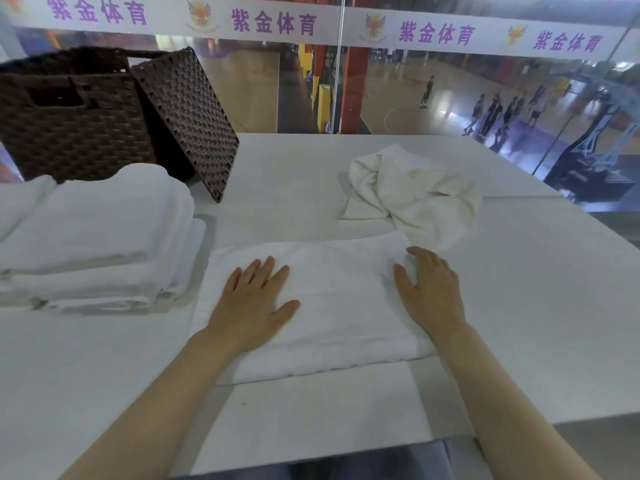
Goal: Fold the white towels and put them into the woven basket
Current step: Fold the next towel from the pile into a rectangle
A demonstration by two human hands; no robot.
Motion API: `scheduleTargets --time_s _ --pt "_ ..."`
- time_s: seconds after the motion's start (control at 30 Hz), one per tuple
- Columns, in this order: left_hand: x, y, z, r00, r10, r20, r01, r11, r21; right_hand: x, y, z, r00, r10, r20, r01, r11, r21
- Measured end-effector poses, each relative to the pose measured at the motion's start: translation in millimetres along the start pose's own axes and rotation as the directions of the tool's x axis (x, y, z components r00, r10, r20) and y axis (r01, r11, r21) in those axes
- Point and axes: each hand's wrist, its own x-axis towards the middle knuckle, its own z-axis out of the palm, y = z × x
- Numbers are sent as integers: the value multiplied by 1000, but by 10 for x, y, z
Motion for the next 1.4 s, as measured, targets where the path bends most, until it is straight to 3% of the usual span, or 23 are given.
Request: scheduleTargets --time_s 0.07,0.2,0.33,0.53,0.6,0.7,0.83,0.9,0.97,1.03,1.07,1.1,1.17,1.3,1.4 --pt "-105 53 -14 999 47 -22 -48 998 -36 -134 48 -111 993 122 -1 -122 988 -99" --pt "-324 314 -29 990 140 -34 -144 973 -182 -355 156 -308 902 383 198 -342 916 -211" --pt "-464 554 79 980 199 23 -198 979 -51 -462 164 -426 852 457 257 -371 872 -320" --pt "-528 542 99 975 218 50 -219 976 7 -491 158 -559 769 460 444 -464 879 -108" --pt "-519 523 73 972 221 79 -218 975 -51 -474 146 -520 794 434 426 -478 878 -4" --pt "-452 389 -44 986 158 49 -138 948 -285 -384 90 -479 838 428 339 -477 876 75" --pt "-428 -35 -111 995 -72 -68 52 964 -259 -255 -15 -521 891 415 186 -438 892 109" --pt "-497 -231 -90 979 -190 -69 164 945 -282 -222 -97 -549 910 403 97 -415 881 228" --pt "-595 -342 -48 964 -254 -76 210 906 -367 -229 -185 -543 888 456 62 -415 737 533" --pt "-678 -376 1 952 -275 -136 182 865 -468 -279 -310 -513 847 512 145 -395 421 816" --pt "-709 -379 27 943 -285 -172 164 847 -505 -317 -356 -451 846 498 189 -376 307 874" --pt "-731 -378 55 933 -301 -197 156 832 -532 -360 -385 -357 853 479 207 -363 261 894" --pt "-748 -364 77 922 -322 -214 154 815 -558 -452 -471 -212 851 491 185 -353 275 894" --pt "-752 -337 42 920 -339 -195 159 780 -606 -466 -647 -153 851 524 26 -290 428 856" --pt "-768 -304 36 907 -363 -215 146 748 -648 -447 -950 -257 918 386 -96 -175 609 774"
